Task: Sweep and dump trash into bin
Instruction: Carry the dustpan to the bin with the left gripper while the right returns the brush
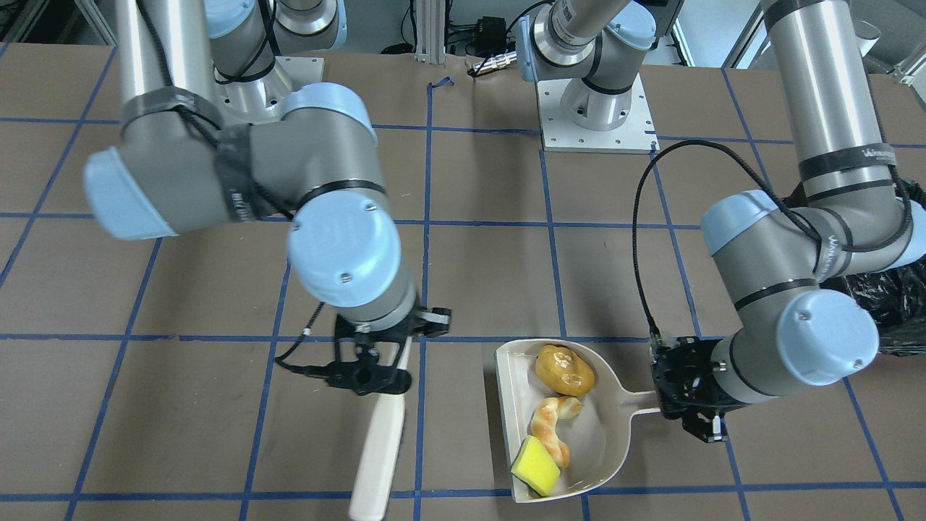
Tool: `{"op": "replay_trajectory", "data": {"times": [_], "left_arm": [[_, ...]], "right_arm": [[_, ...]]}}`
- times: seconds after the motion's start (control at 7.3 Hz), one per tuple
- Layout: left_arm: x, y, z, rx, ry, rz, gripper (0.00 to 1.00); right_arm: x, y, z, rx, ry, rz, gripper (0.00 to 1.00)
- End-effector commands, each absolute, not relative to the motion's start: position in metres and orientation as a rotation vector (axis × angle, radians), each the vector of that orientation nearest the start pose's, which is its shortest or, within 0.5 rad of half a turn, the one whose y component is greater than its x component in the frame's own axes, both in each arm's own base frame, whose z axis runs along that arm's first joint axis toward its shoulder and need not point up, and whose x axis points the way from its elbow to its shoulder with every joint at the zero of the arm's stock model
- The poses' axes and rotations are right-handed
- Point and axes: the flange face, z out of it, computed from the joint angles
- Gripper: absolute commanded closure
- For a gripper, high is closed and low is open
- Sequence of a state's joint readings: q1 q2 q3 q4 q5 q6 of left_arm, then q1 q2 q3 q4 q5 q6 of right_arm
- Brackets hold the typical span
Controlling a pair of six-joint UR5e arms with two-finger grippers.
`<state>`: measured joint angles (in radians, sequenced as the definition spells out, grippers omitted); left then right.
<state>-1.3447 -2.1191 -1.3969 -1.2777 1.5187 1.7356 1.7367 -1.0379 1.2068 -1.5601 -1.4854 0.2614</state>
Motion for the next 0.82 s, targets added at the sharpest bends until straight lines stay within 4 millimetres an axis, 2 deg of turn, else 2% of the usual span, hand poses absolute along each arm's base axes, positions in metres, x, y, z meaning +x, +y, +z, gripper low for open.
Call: {"op": "replay_trajectory", "data": {"times": [0.0, 0.14, 0.27, 0.41, 0.55, 0.69], "left_arm": [[0.075, -0.678, 0.296, 2.289, 2.319, -0.028, 1.0], [0.124, -0.666, 0.308, 2.308, 2.333, -0.032, 1.0], [0.173, -0.654, 0.316, 2.337, 2.332, -0.047, 1.0], [0.208, -0.646, 0.331, 2.384, 2.313, -0.056, 1.0], [0.251, -0.633, 0.356, 2.412, 2.305, -0.065, 1.0], [0.305, -0.614, 0.386, 2.441, 2.284, -0.088, 1.0]], "right_arm": [[0.13, -0.648, 0.337, 0.12, 3.126, 0.375, 0.93], [0.077, -0.645, 0.334, 0.105, 3.13, 0.397, 0.93], [0.027, -0.642, 0.319, 0.019, 3.107, 0.438, 0.94], [-0.033, -0.639, 0.303, -0.06, 3.119, 0.416, 0.94], [-0.063, -0.628, 0.28, -0.06, 3.126, 0.425, 0.94], [-0.08, -0.615, 0.258, -0.079, 3.125, 0.433, 0.95]]}}
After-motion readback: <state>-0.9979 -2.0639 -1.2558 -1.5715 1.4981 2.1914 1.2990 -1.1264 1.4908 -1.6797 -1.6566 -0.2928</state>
